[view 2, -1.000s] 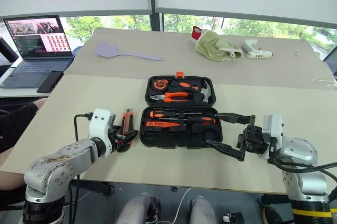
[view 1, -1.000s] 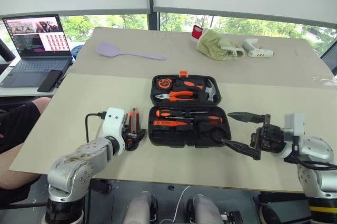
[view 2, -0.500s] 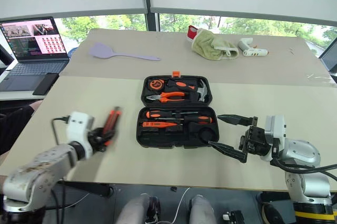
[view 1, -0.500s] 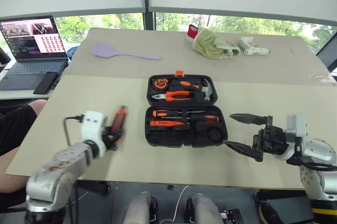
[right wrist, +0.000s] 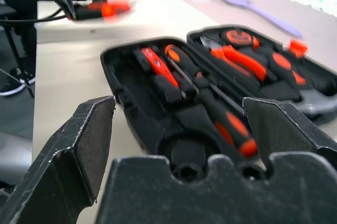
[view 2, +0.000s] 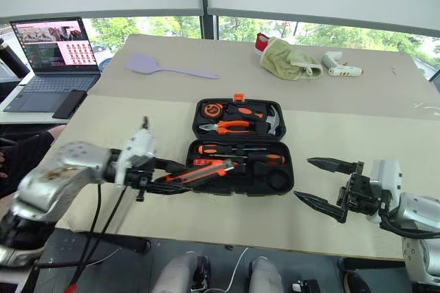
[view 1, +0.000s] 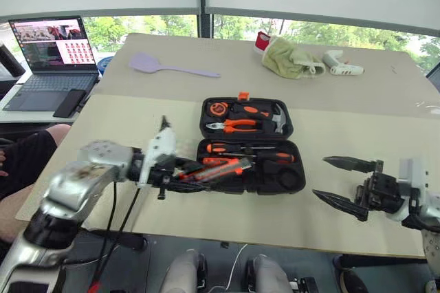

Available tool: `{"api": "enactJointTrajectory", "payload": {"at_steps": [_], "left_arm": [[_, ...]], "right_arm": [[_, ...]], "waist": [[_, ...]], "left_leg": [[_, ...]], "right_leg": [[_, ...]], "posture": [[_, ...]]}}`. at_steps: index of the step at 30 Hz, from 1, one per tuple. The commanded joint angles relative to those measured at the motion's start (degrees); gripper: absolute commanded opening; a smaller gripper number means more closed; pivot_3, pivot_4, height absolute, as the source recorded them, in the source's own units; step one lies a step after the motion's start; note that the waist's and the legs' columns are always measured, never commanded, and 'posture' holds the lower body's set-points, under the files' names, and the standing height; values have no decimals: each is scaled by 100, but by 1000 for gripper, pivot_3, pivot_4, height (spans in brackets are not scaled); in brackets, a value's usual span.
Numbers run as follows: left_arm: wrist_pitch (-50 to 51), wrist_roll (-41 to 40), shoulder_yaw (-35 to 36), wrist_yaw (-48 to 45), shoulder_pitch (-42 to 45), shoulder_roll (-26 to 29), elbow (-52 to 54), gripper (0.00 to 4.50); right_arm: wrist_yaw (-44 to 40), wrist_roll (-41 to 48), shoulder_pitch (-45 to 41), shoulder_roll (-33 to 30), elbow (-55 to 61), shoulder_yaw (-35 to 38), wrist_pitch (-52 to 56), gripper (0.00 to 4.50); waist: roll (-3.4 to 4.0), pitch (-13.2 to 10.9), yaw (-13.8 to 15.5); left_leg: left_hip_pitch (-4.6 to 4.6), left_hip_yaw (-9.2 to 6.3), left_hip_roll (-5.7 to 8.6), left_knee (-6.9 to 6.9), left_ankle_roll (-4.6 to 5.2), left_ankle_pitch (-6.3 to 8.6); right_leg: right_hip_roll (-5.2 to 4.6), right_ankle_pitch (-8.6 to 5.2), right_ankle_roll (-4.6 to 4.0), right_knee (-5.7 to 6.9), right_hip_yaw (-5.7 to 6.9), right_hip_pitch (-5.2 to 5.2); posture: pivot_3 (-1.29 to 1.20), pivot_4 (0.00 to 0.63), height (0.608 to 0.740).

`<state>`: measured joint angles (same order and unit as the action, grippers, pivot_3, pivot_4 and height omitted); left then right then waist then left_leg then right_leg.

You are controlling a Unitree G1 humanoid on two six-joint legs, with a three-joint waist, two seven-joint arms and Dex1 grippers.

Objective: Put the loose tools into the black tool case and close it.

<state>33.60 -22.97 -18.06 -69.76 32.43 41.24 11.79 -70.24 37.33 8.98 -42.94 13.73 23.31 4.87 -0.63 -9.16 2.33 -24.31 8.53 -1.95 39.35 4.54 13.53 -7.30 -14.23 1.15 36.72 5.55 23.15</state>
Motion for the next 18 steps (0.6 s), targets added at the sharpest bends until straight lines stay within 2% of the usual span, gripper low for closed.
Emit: {"api": "enactJointTrajectory", "payload": {"at_steps": [1, 8, 18], "left_arm": [[-492, 947, -781, 208, 564, -505, -683, 1669], [-1053, 1365, -1018, -6, 986, -1036, -1309, 1669], [-1144, 1670, -1131, -515, 1060, -960, -1469, 1669]], "right_arm": [[243, 211, 398, 16, 654, 409, 120, 4500], [546, 267, 964, 151, 1198, 633, 203, 4500], [671, 267, 1042, 133, 1254, 657, 196, 4500]], "waist": [[-7, -3, 1], [-11, -6, -80], [-12, -6, -79]], "left_leg": [[-1, -1, 1, 0, 4, 2], [-6, -1, -1, 1, 13, 6], [-5, -4, 0, 2, 35, 19]], "right_leg": [[0, -1, 2, -3, -2, -2], [-1, -3, 5, -2, -8, 6], [-4, -3, 5, -3, -7, 3]], "posture": [[0, 150, 740], [0, 150, 740], [0, 150, 740]]}}
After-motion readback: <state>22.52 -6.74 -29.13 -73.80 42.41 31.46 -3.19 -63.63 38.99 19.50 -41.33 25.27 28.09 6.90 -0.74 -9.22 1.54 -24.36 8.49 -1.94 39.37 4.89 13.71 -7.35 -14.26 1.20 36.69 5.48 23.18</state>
